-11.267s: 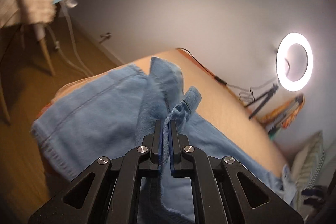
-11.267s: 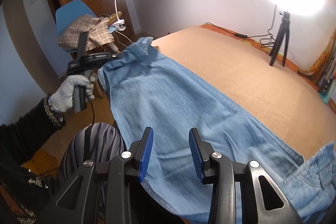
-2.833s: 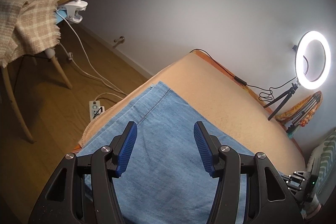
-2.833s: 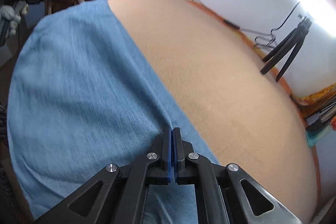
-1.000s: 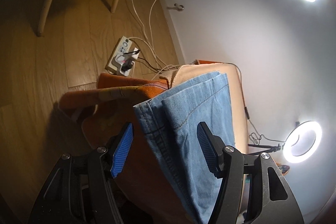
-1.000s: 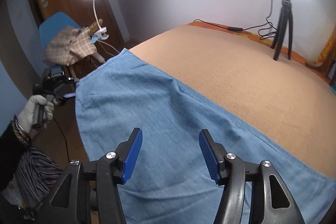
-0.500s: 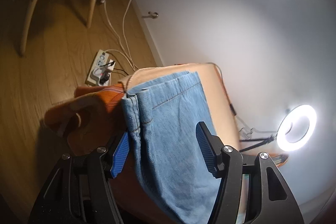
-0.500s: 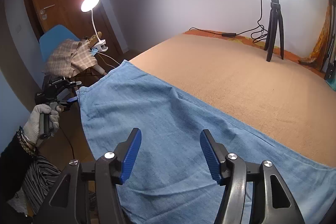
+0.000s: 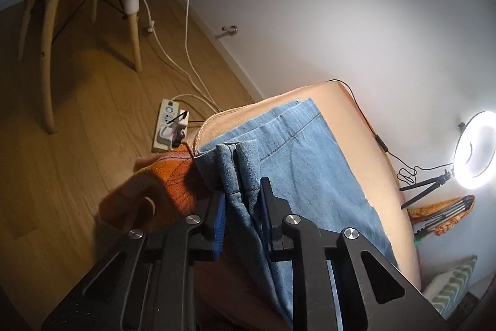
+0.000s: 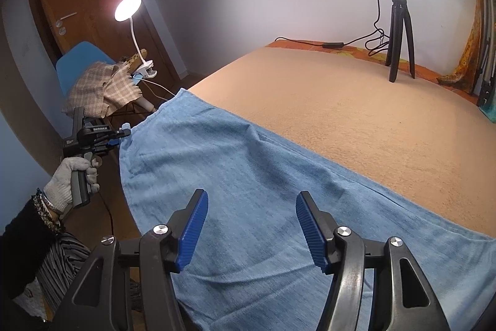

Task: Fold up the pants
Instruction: 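Lower the left gripper onto the jeans hem edge and pinch it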

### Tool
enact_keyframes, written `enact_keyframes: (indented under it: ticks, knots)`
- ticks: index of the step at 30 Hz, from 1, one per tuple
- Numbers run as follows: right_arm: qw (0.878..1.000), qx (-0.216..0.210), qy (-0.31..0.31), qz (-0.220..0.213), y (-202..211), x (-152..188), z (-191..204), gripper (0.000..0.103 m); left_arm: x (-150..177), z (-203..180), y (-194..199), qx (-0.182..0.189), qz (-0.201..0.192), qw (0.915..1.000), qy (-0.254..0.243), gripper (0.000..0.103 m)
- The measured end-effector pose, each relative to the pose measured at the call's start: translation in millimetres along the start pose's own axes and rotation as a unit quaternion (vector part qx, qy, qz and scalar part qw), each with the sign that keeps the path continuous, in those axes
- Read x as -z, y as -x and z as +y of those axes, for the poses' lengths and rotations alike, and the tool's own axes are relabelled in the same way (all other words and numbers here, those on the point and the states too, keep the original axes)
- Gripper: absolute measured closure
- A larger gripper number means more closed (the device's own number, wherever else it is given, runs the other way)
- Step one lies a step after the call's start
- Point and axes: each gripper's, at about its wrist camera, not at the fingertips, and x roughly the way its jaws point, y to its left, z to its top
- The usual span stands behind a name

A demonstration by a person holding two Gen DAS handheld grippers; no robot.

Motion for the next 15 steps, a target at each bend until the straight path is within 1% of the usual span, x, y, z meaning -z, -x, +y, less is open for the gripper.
enact_keyframes:
  ticks: [3, 5, 6, 7, 8, 10, 12, 14, 15]
  knots:
    - [1.0, 0.0, -0.005, 0.0, 1, 0, -3, 0.041, 1, 0, 1, -0.001, -0.005, 1.0, -0.002, 0.087]
    - [1.0, -0.001, -0.007, -0.001, 2, 0, -3, 0.041, 2, 3, 0, 0.004, -0.005, 0.9999, 0.013, 0.086]
    - [1.0, -0.002, -0.006, -0.002, 3, -1, -3, 0.041, 2, 2, -1, 0.004, -0.005, 0.9998, 0.021, 0.08]
    - [1.0, -0.002, -0.005, -0.002, 3, -1, -2, 0.041, 1, 3, -2, 0.013, -0.003, 0.9995, 0.029, 0.07]
    - [1.0, -0.002, -0.003, -0.002, 3, -1, -1, 0.041, 1, 1, -2, 0.017, -0.003, 0.9994, 0.03, 0.067]
    - [1.0, -0.002, 0.0, 0.0, 2, -1, 0, 0.041, -1, -6, -3, 0.002, -0.005, 0.9999, 0.009, 0.066]
    - [1.0, -0.004, 0.0, 0.003, 1, 0, 1, 0.041, 1, -11, -4, -0.006, -0.011, 0.9999, -0.009, 0.069]
    - [1.0, -0.004, 0.001, 0.006, 0, 2, 2, 0.041, 1, -16, -3, -0.004, -0.02, 0.9994, -0.028, 0.086]
    - [1.0, -0.004, 0.002, 0.007, 0, 2, 2, 0.041, 1, -18, -1, -0.001, -0.023, 0.9991, -0.036, 0.09]
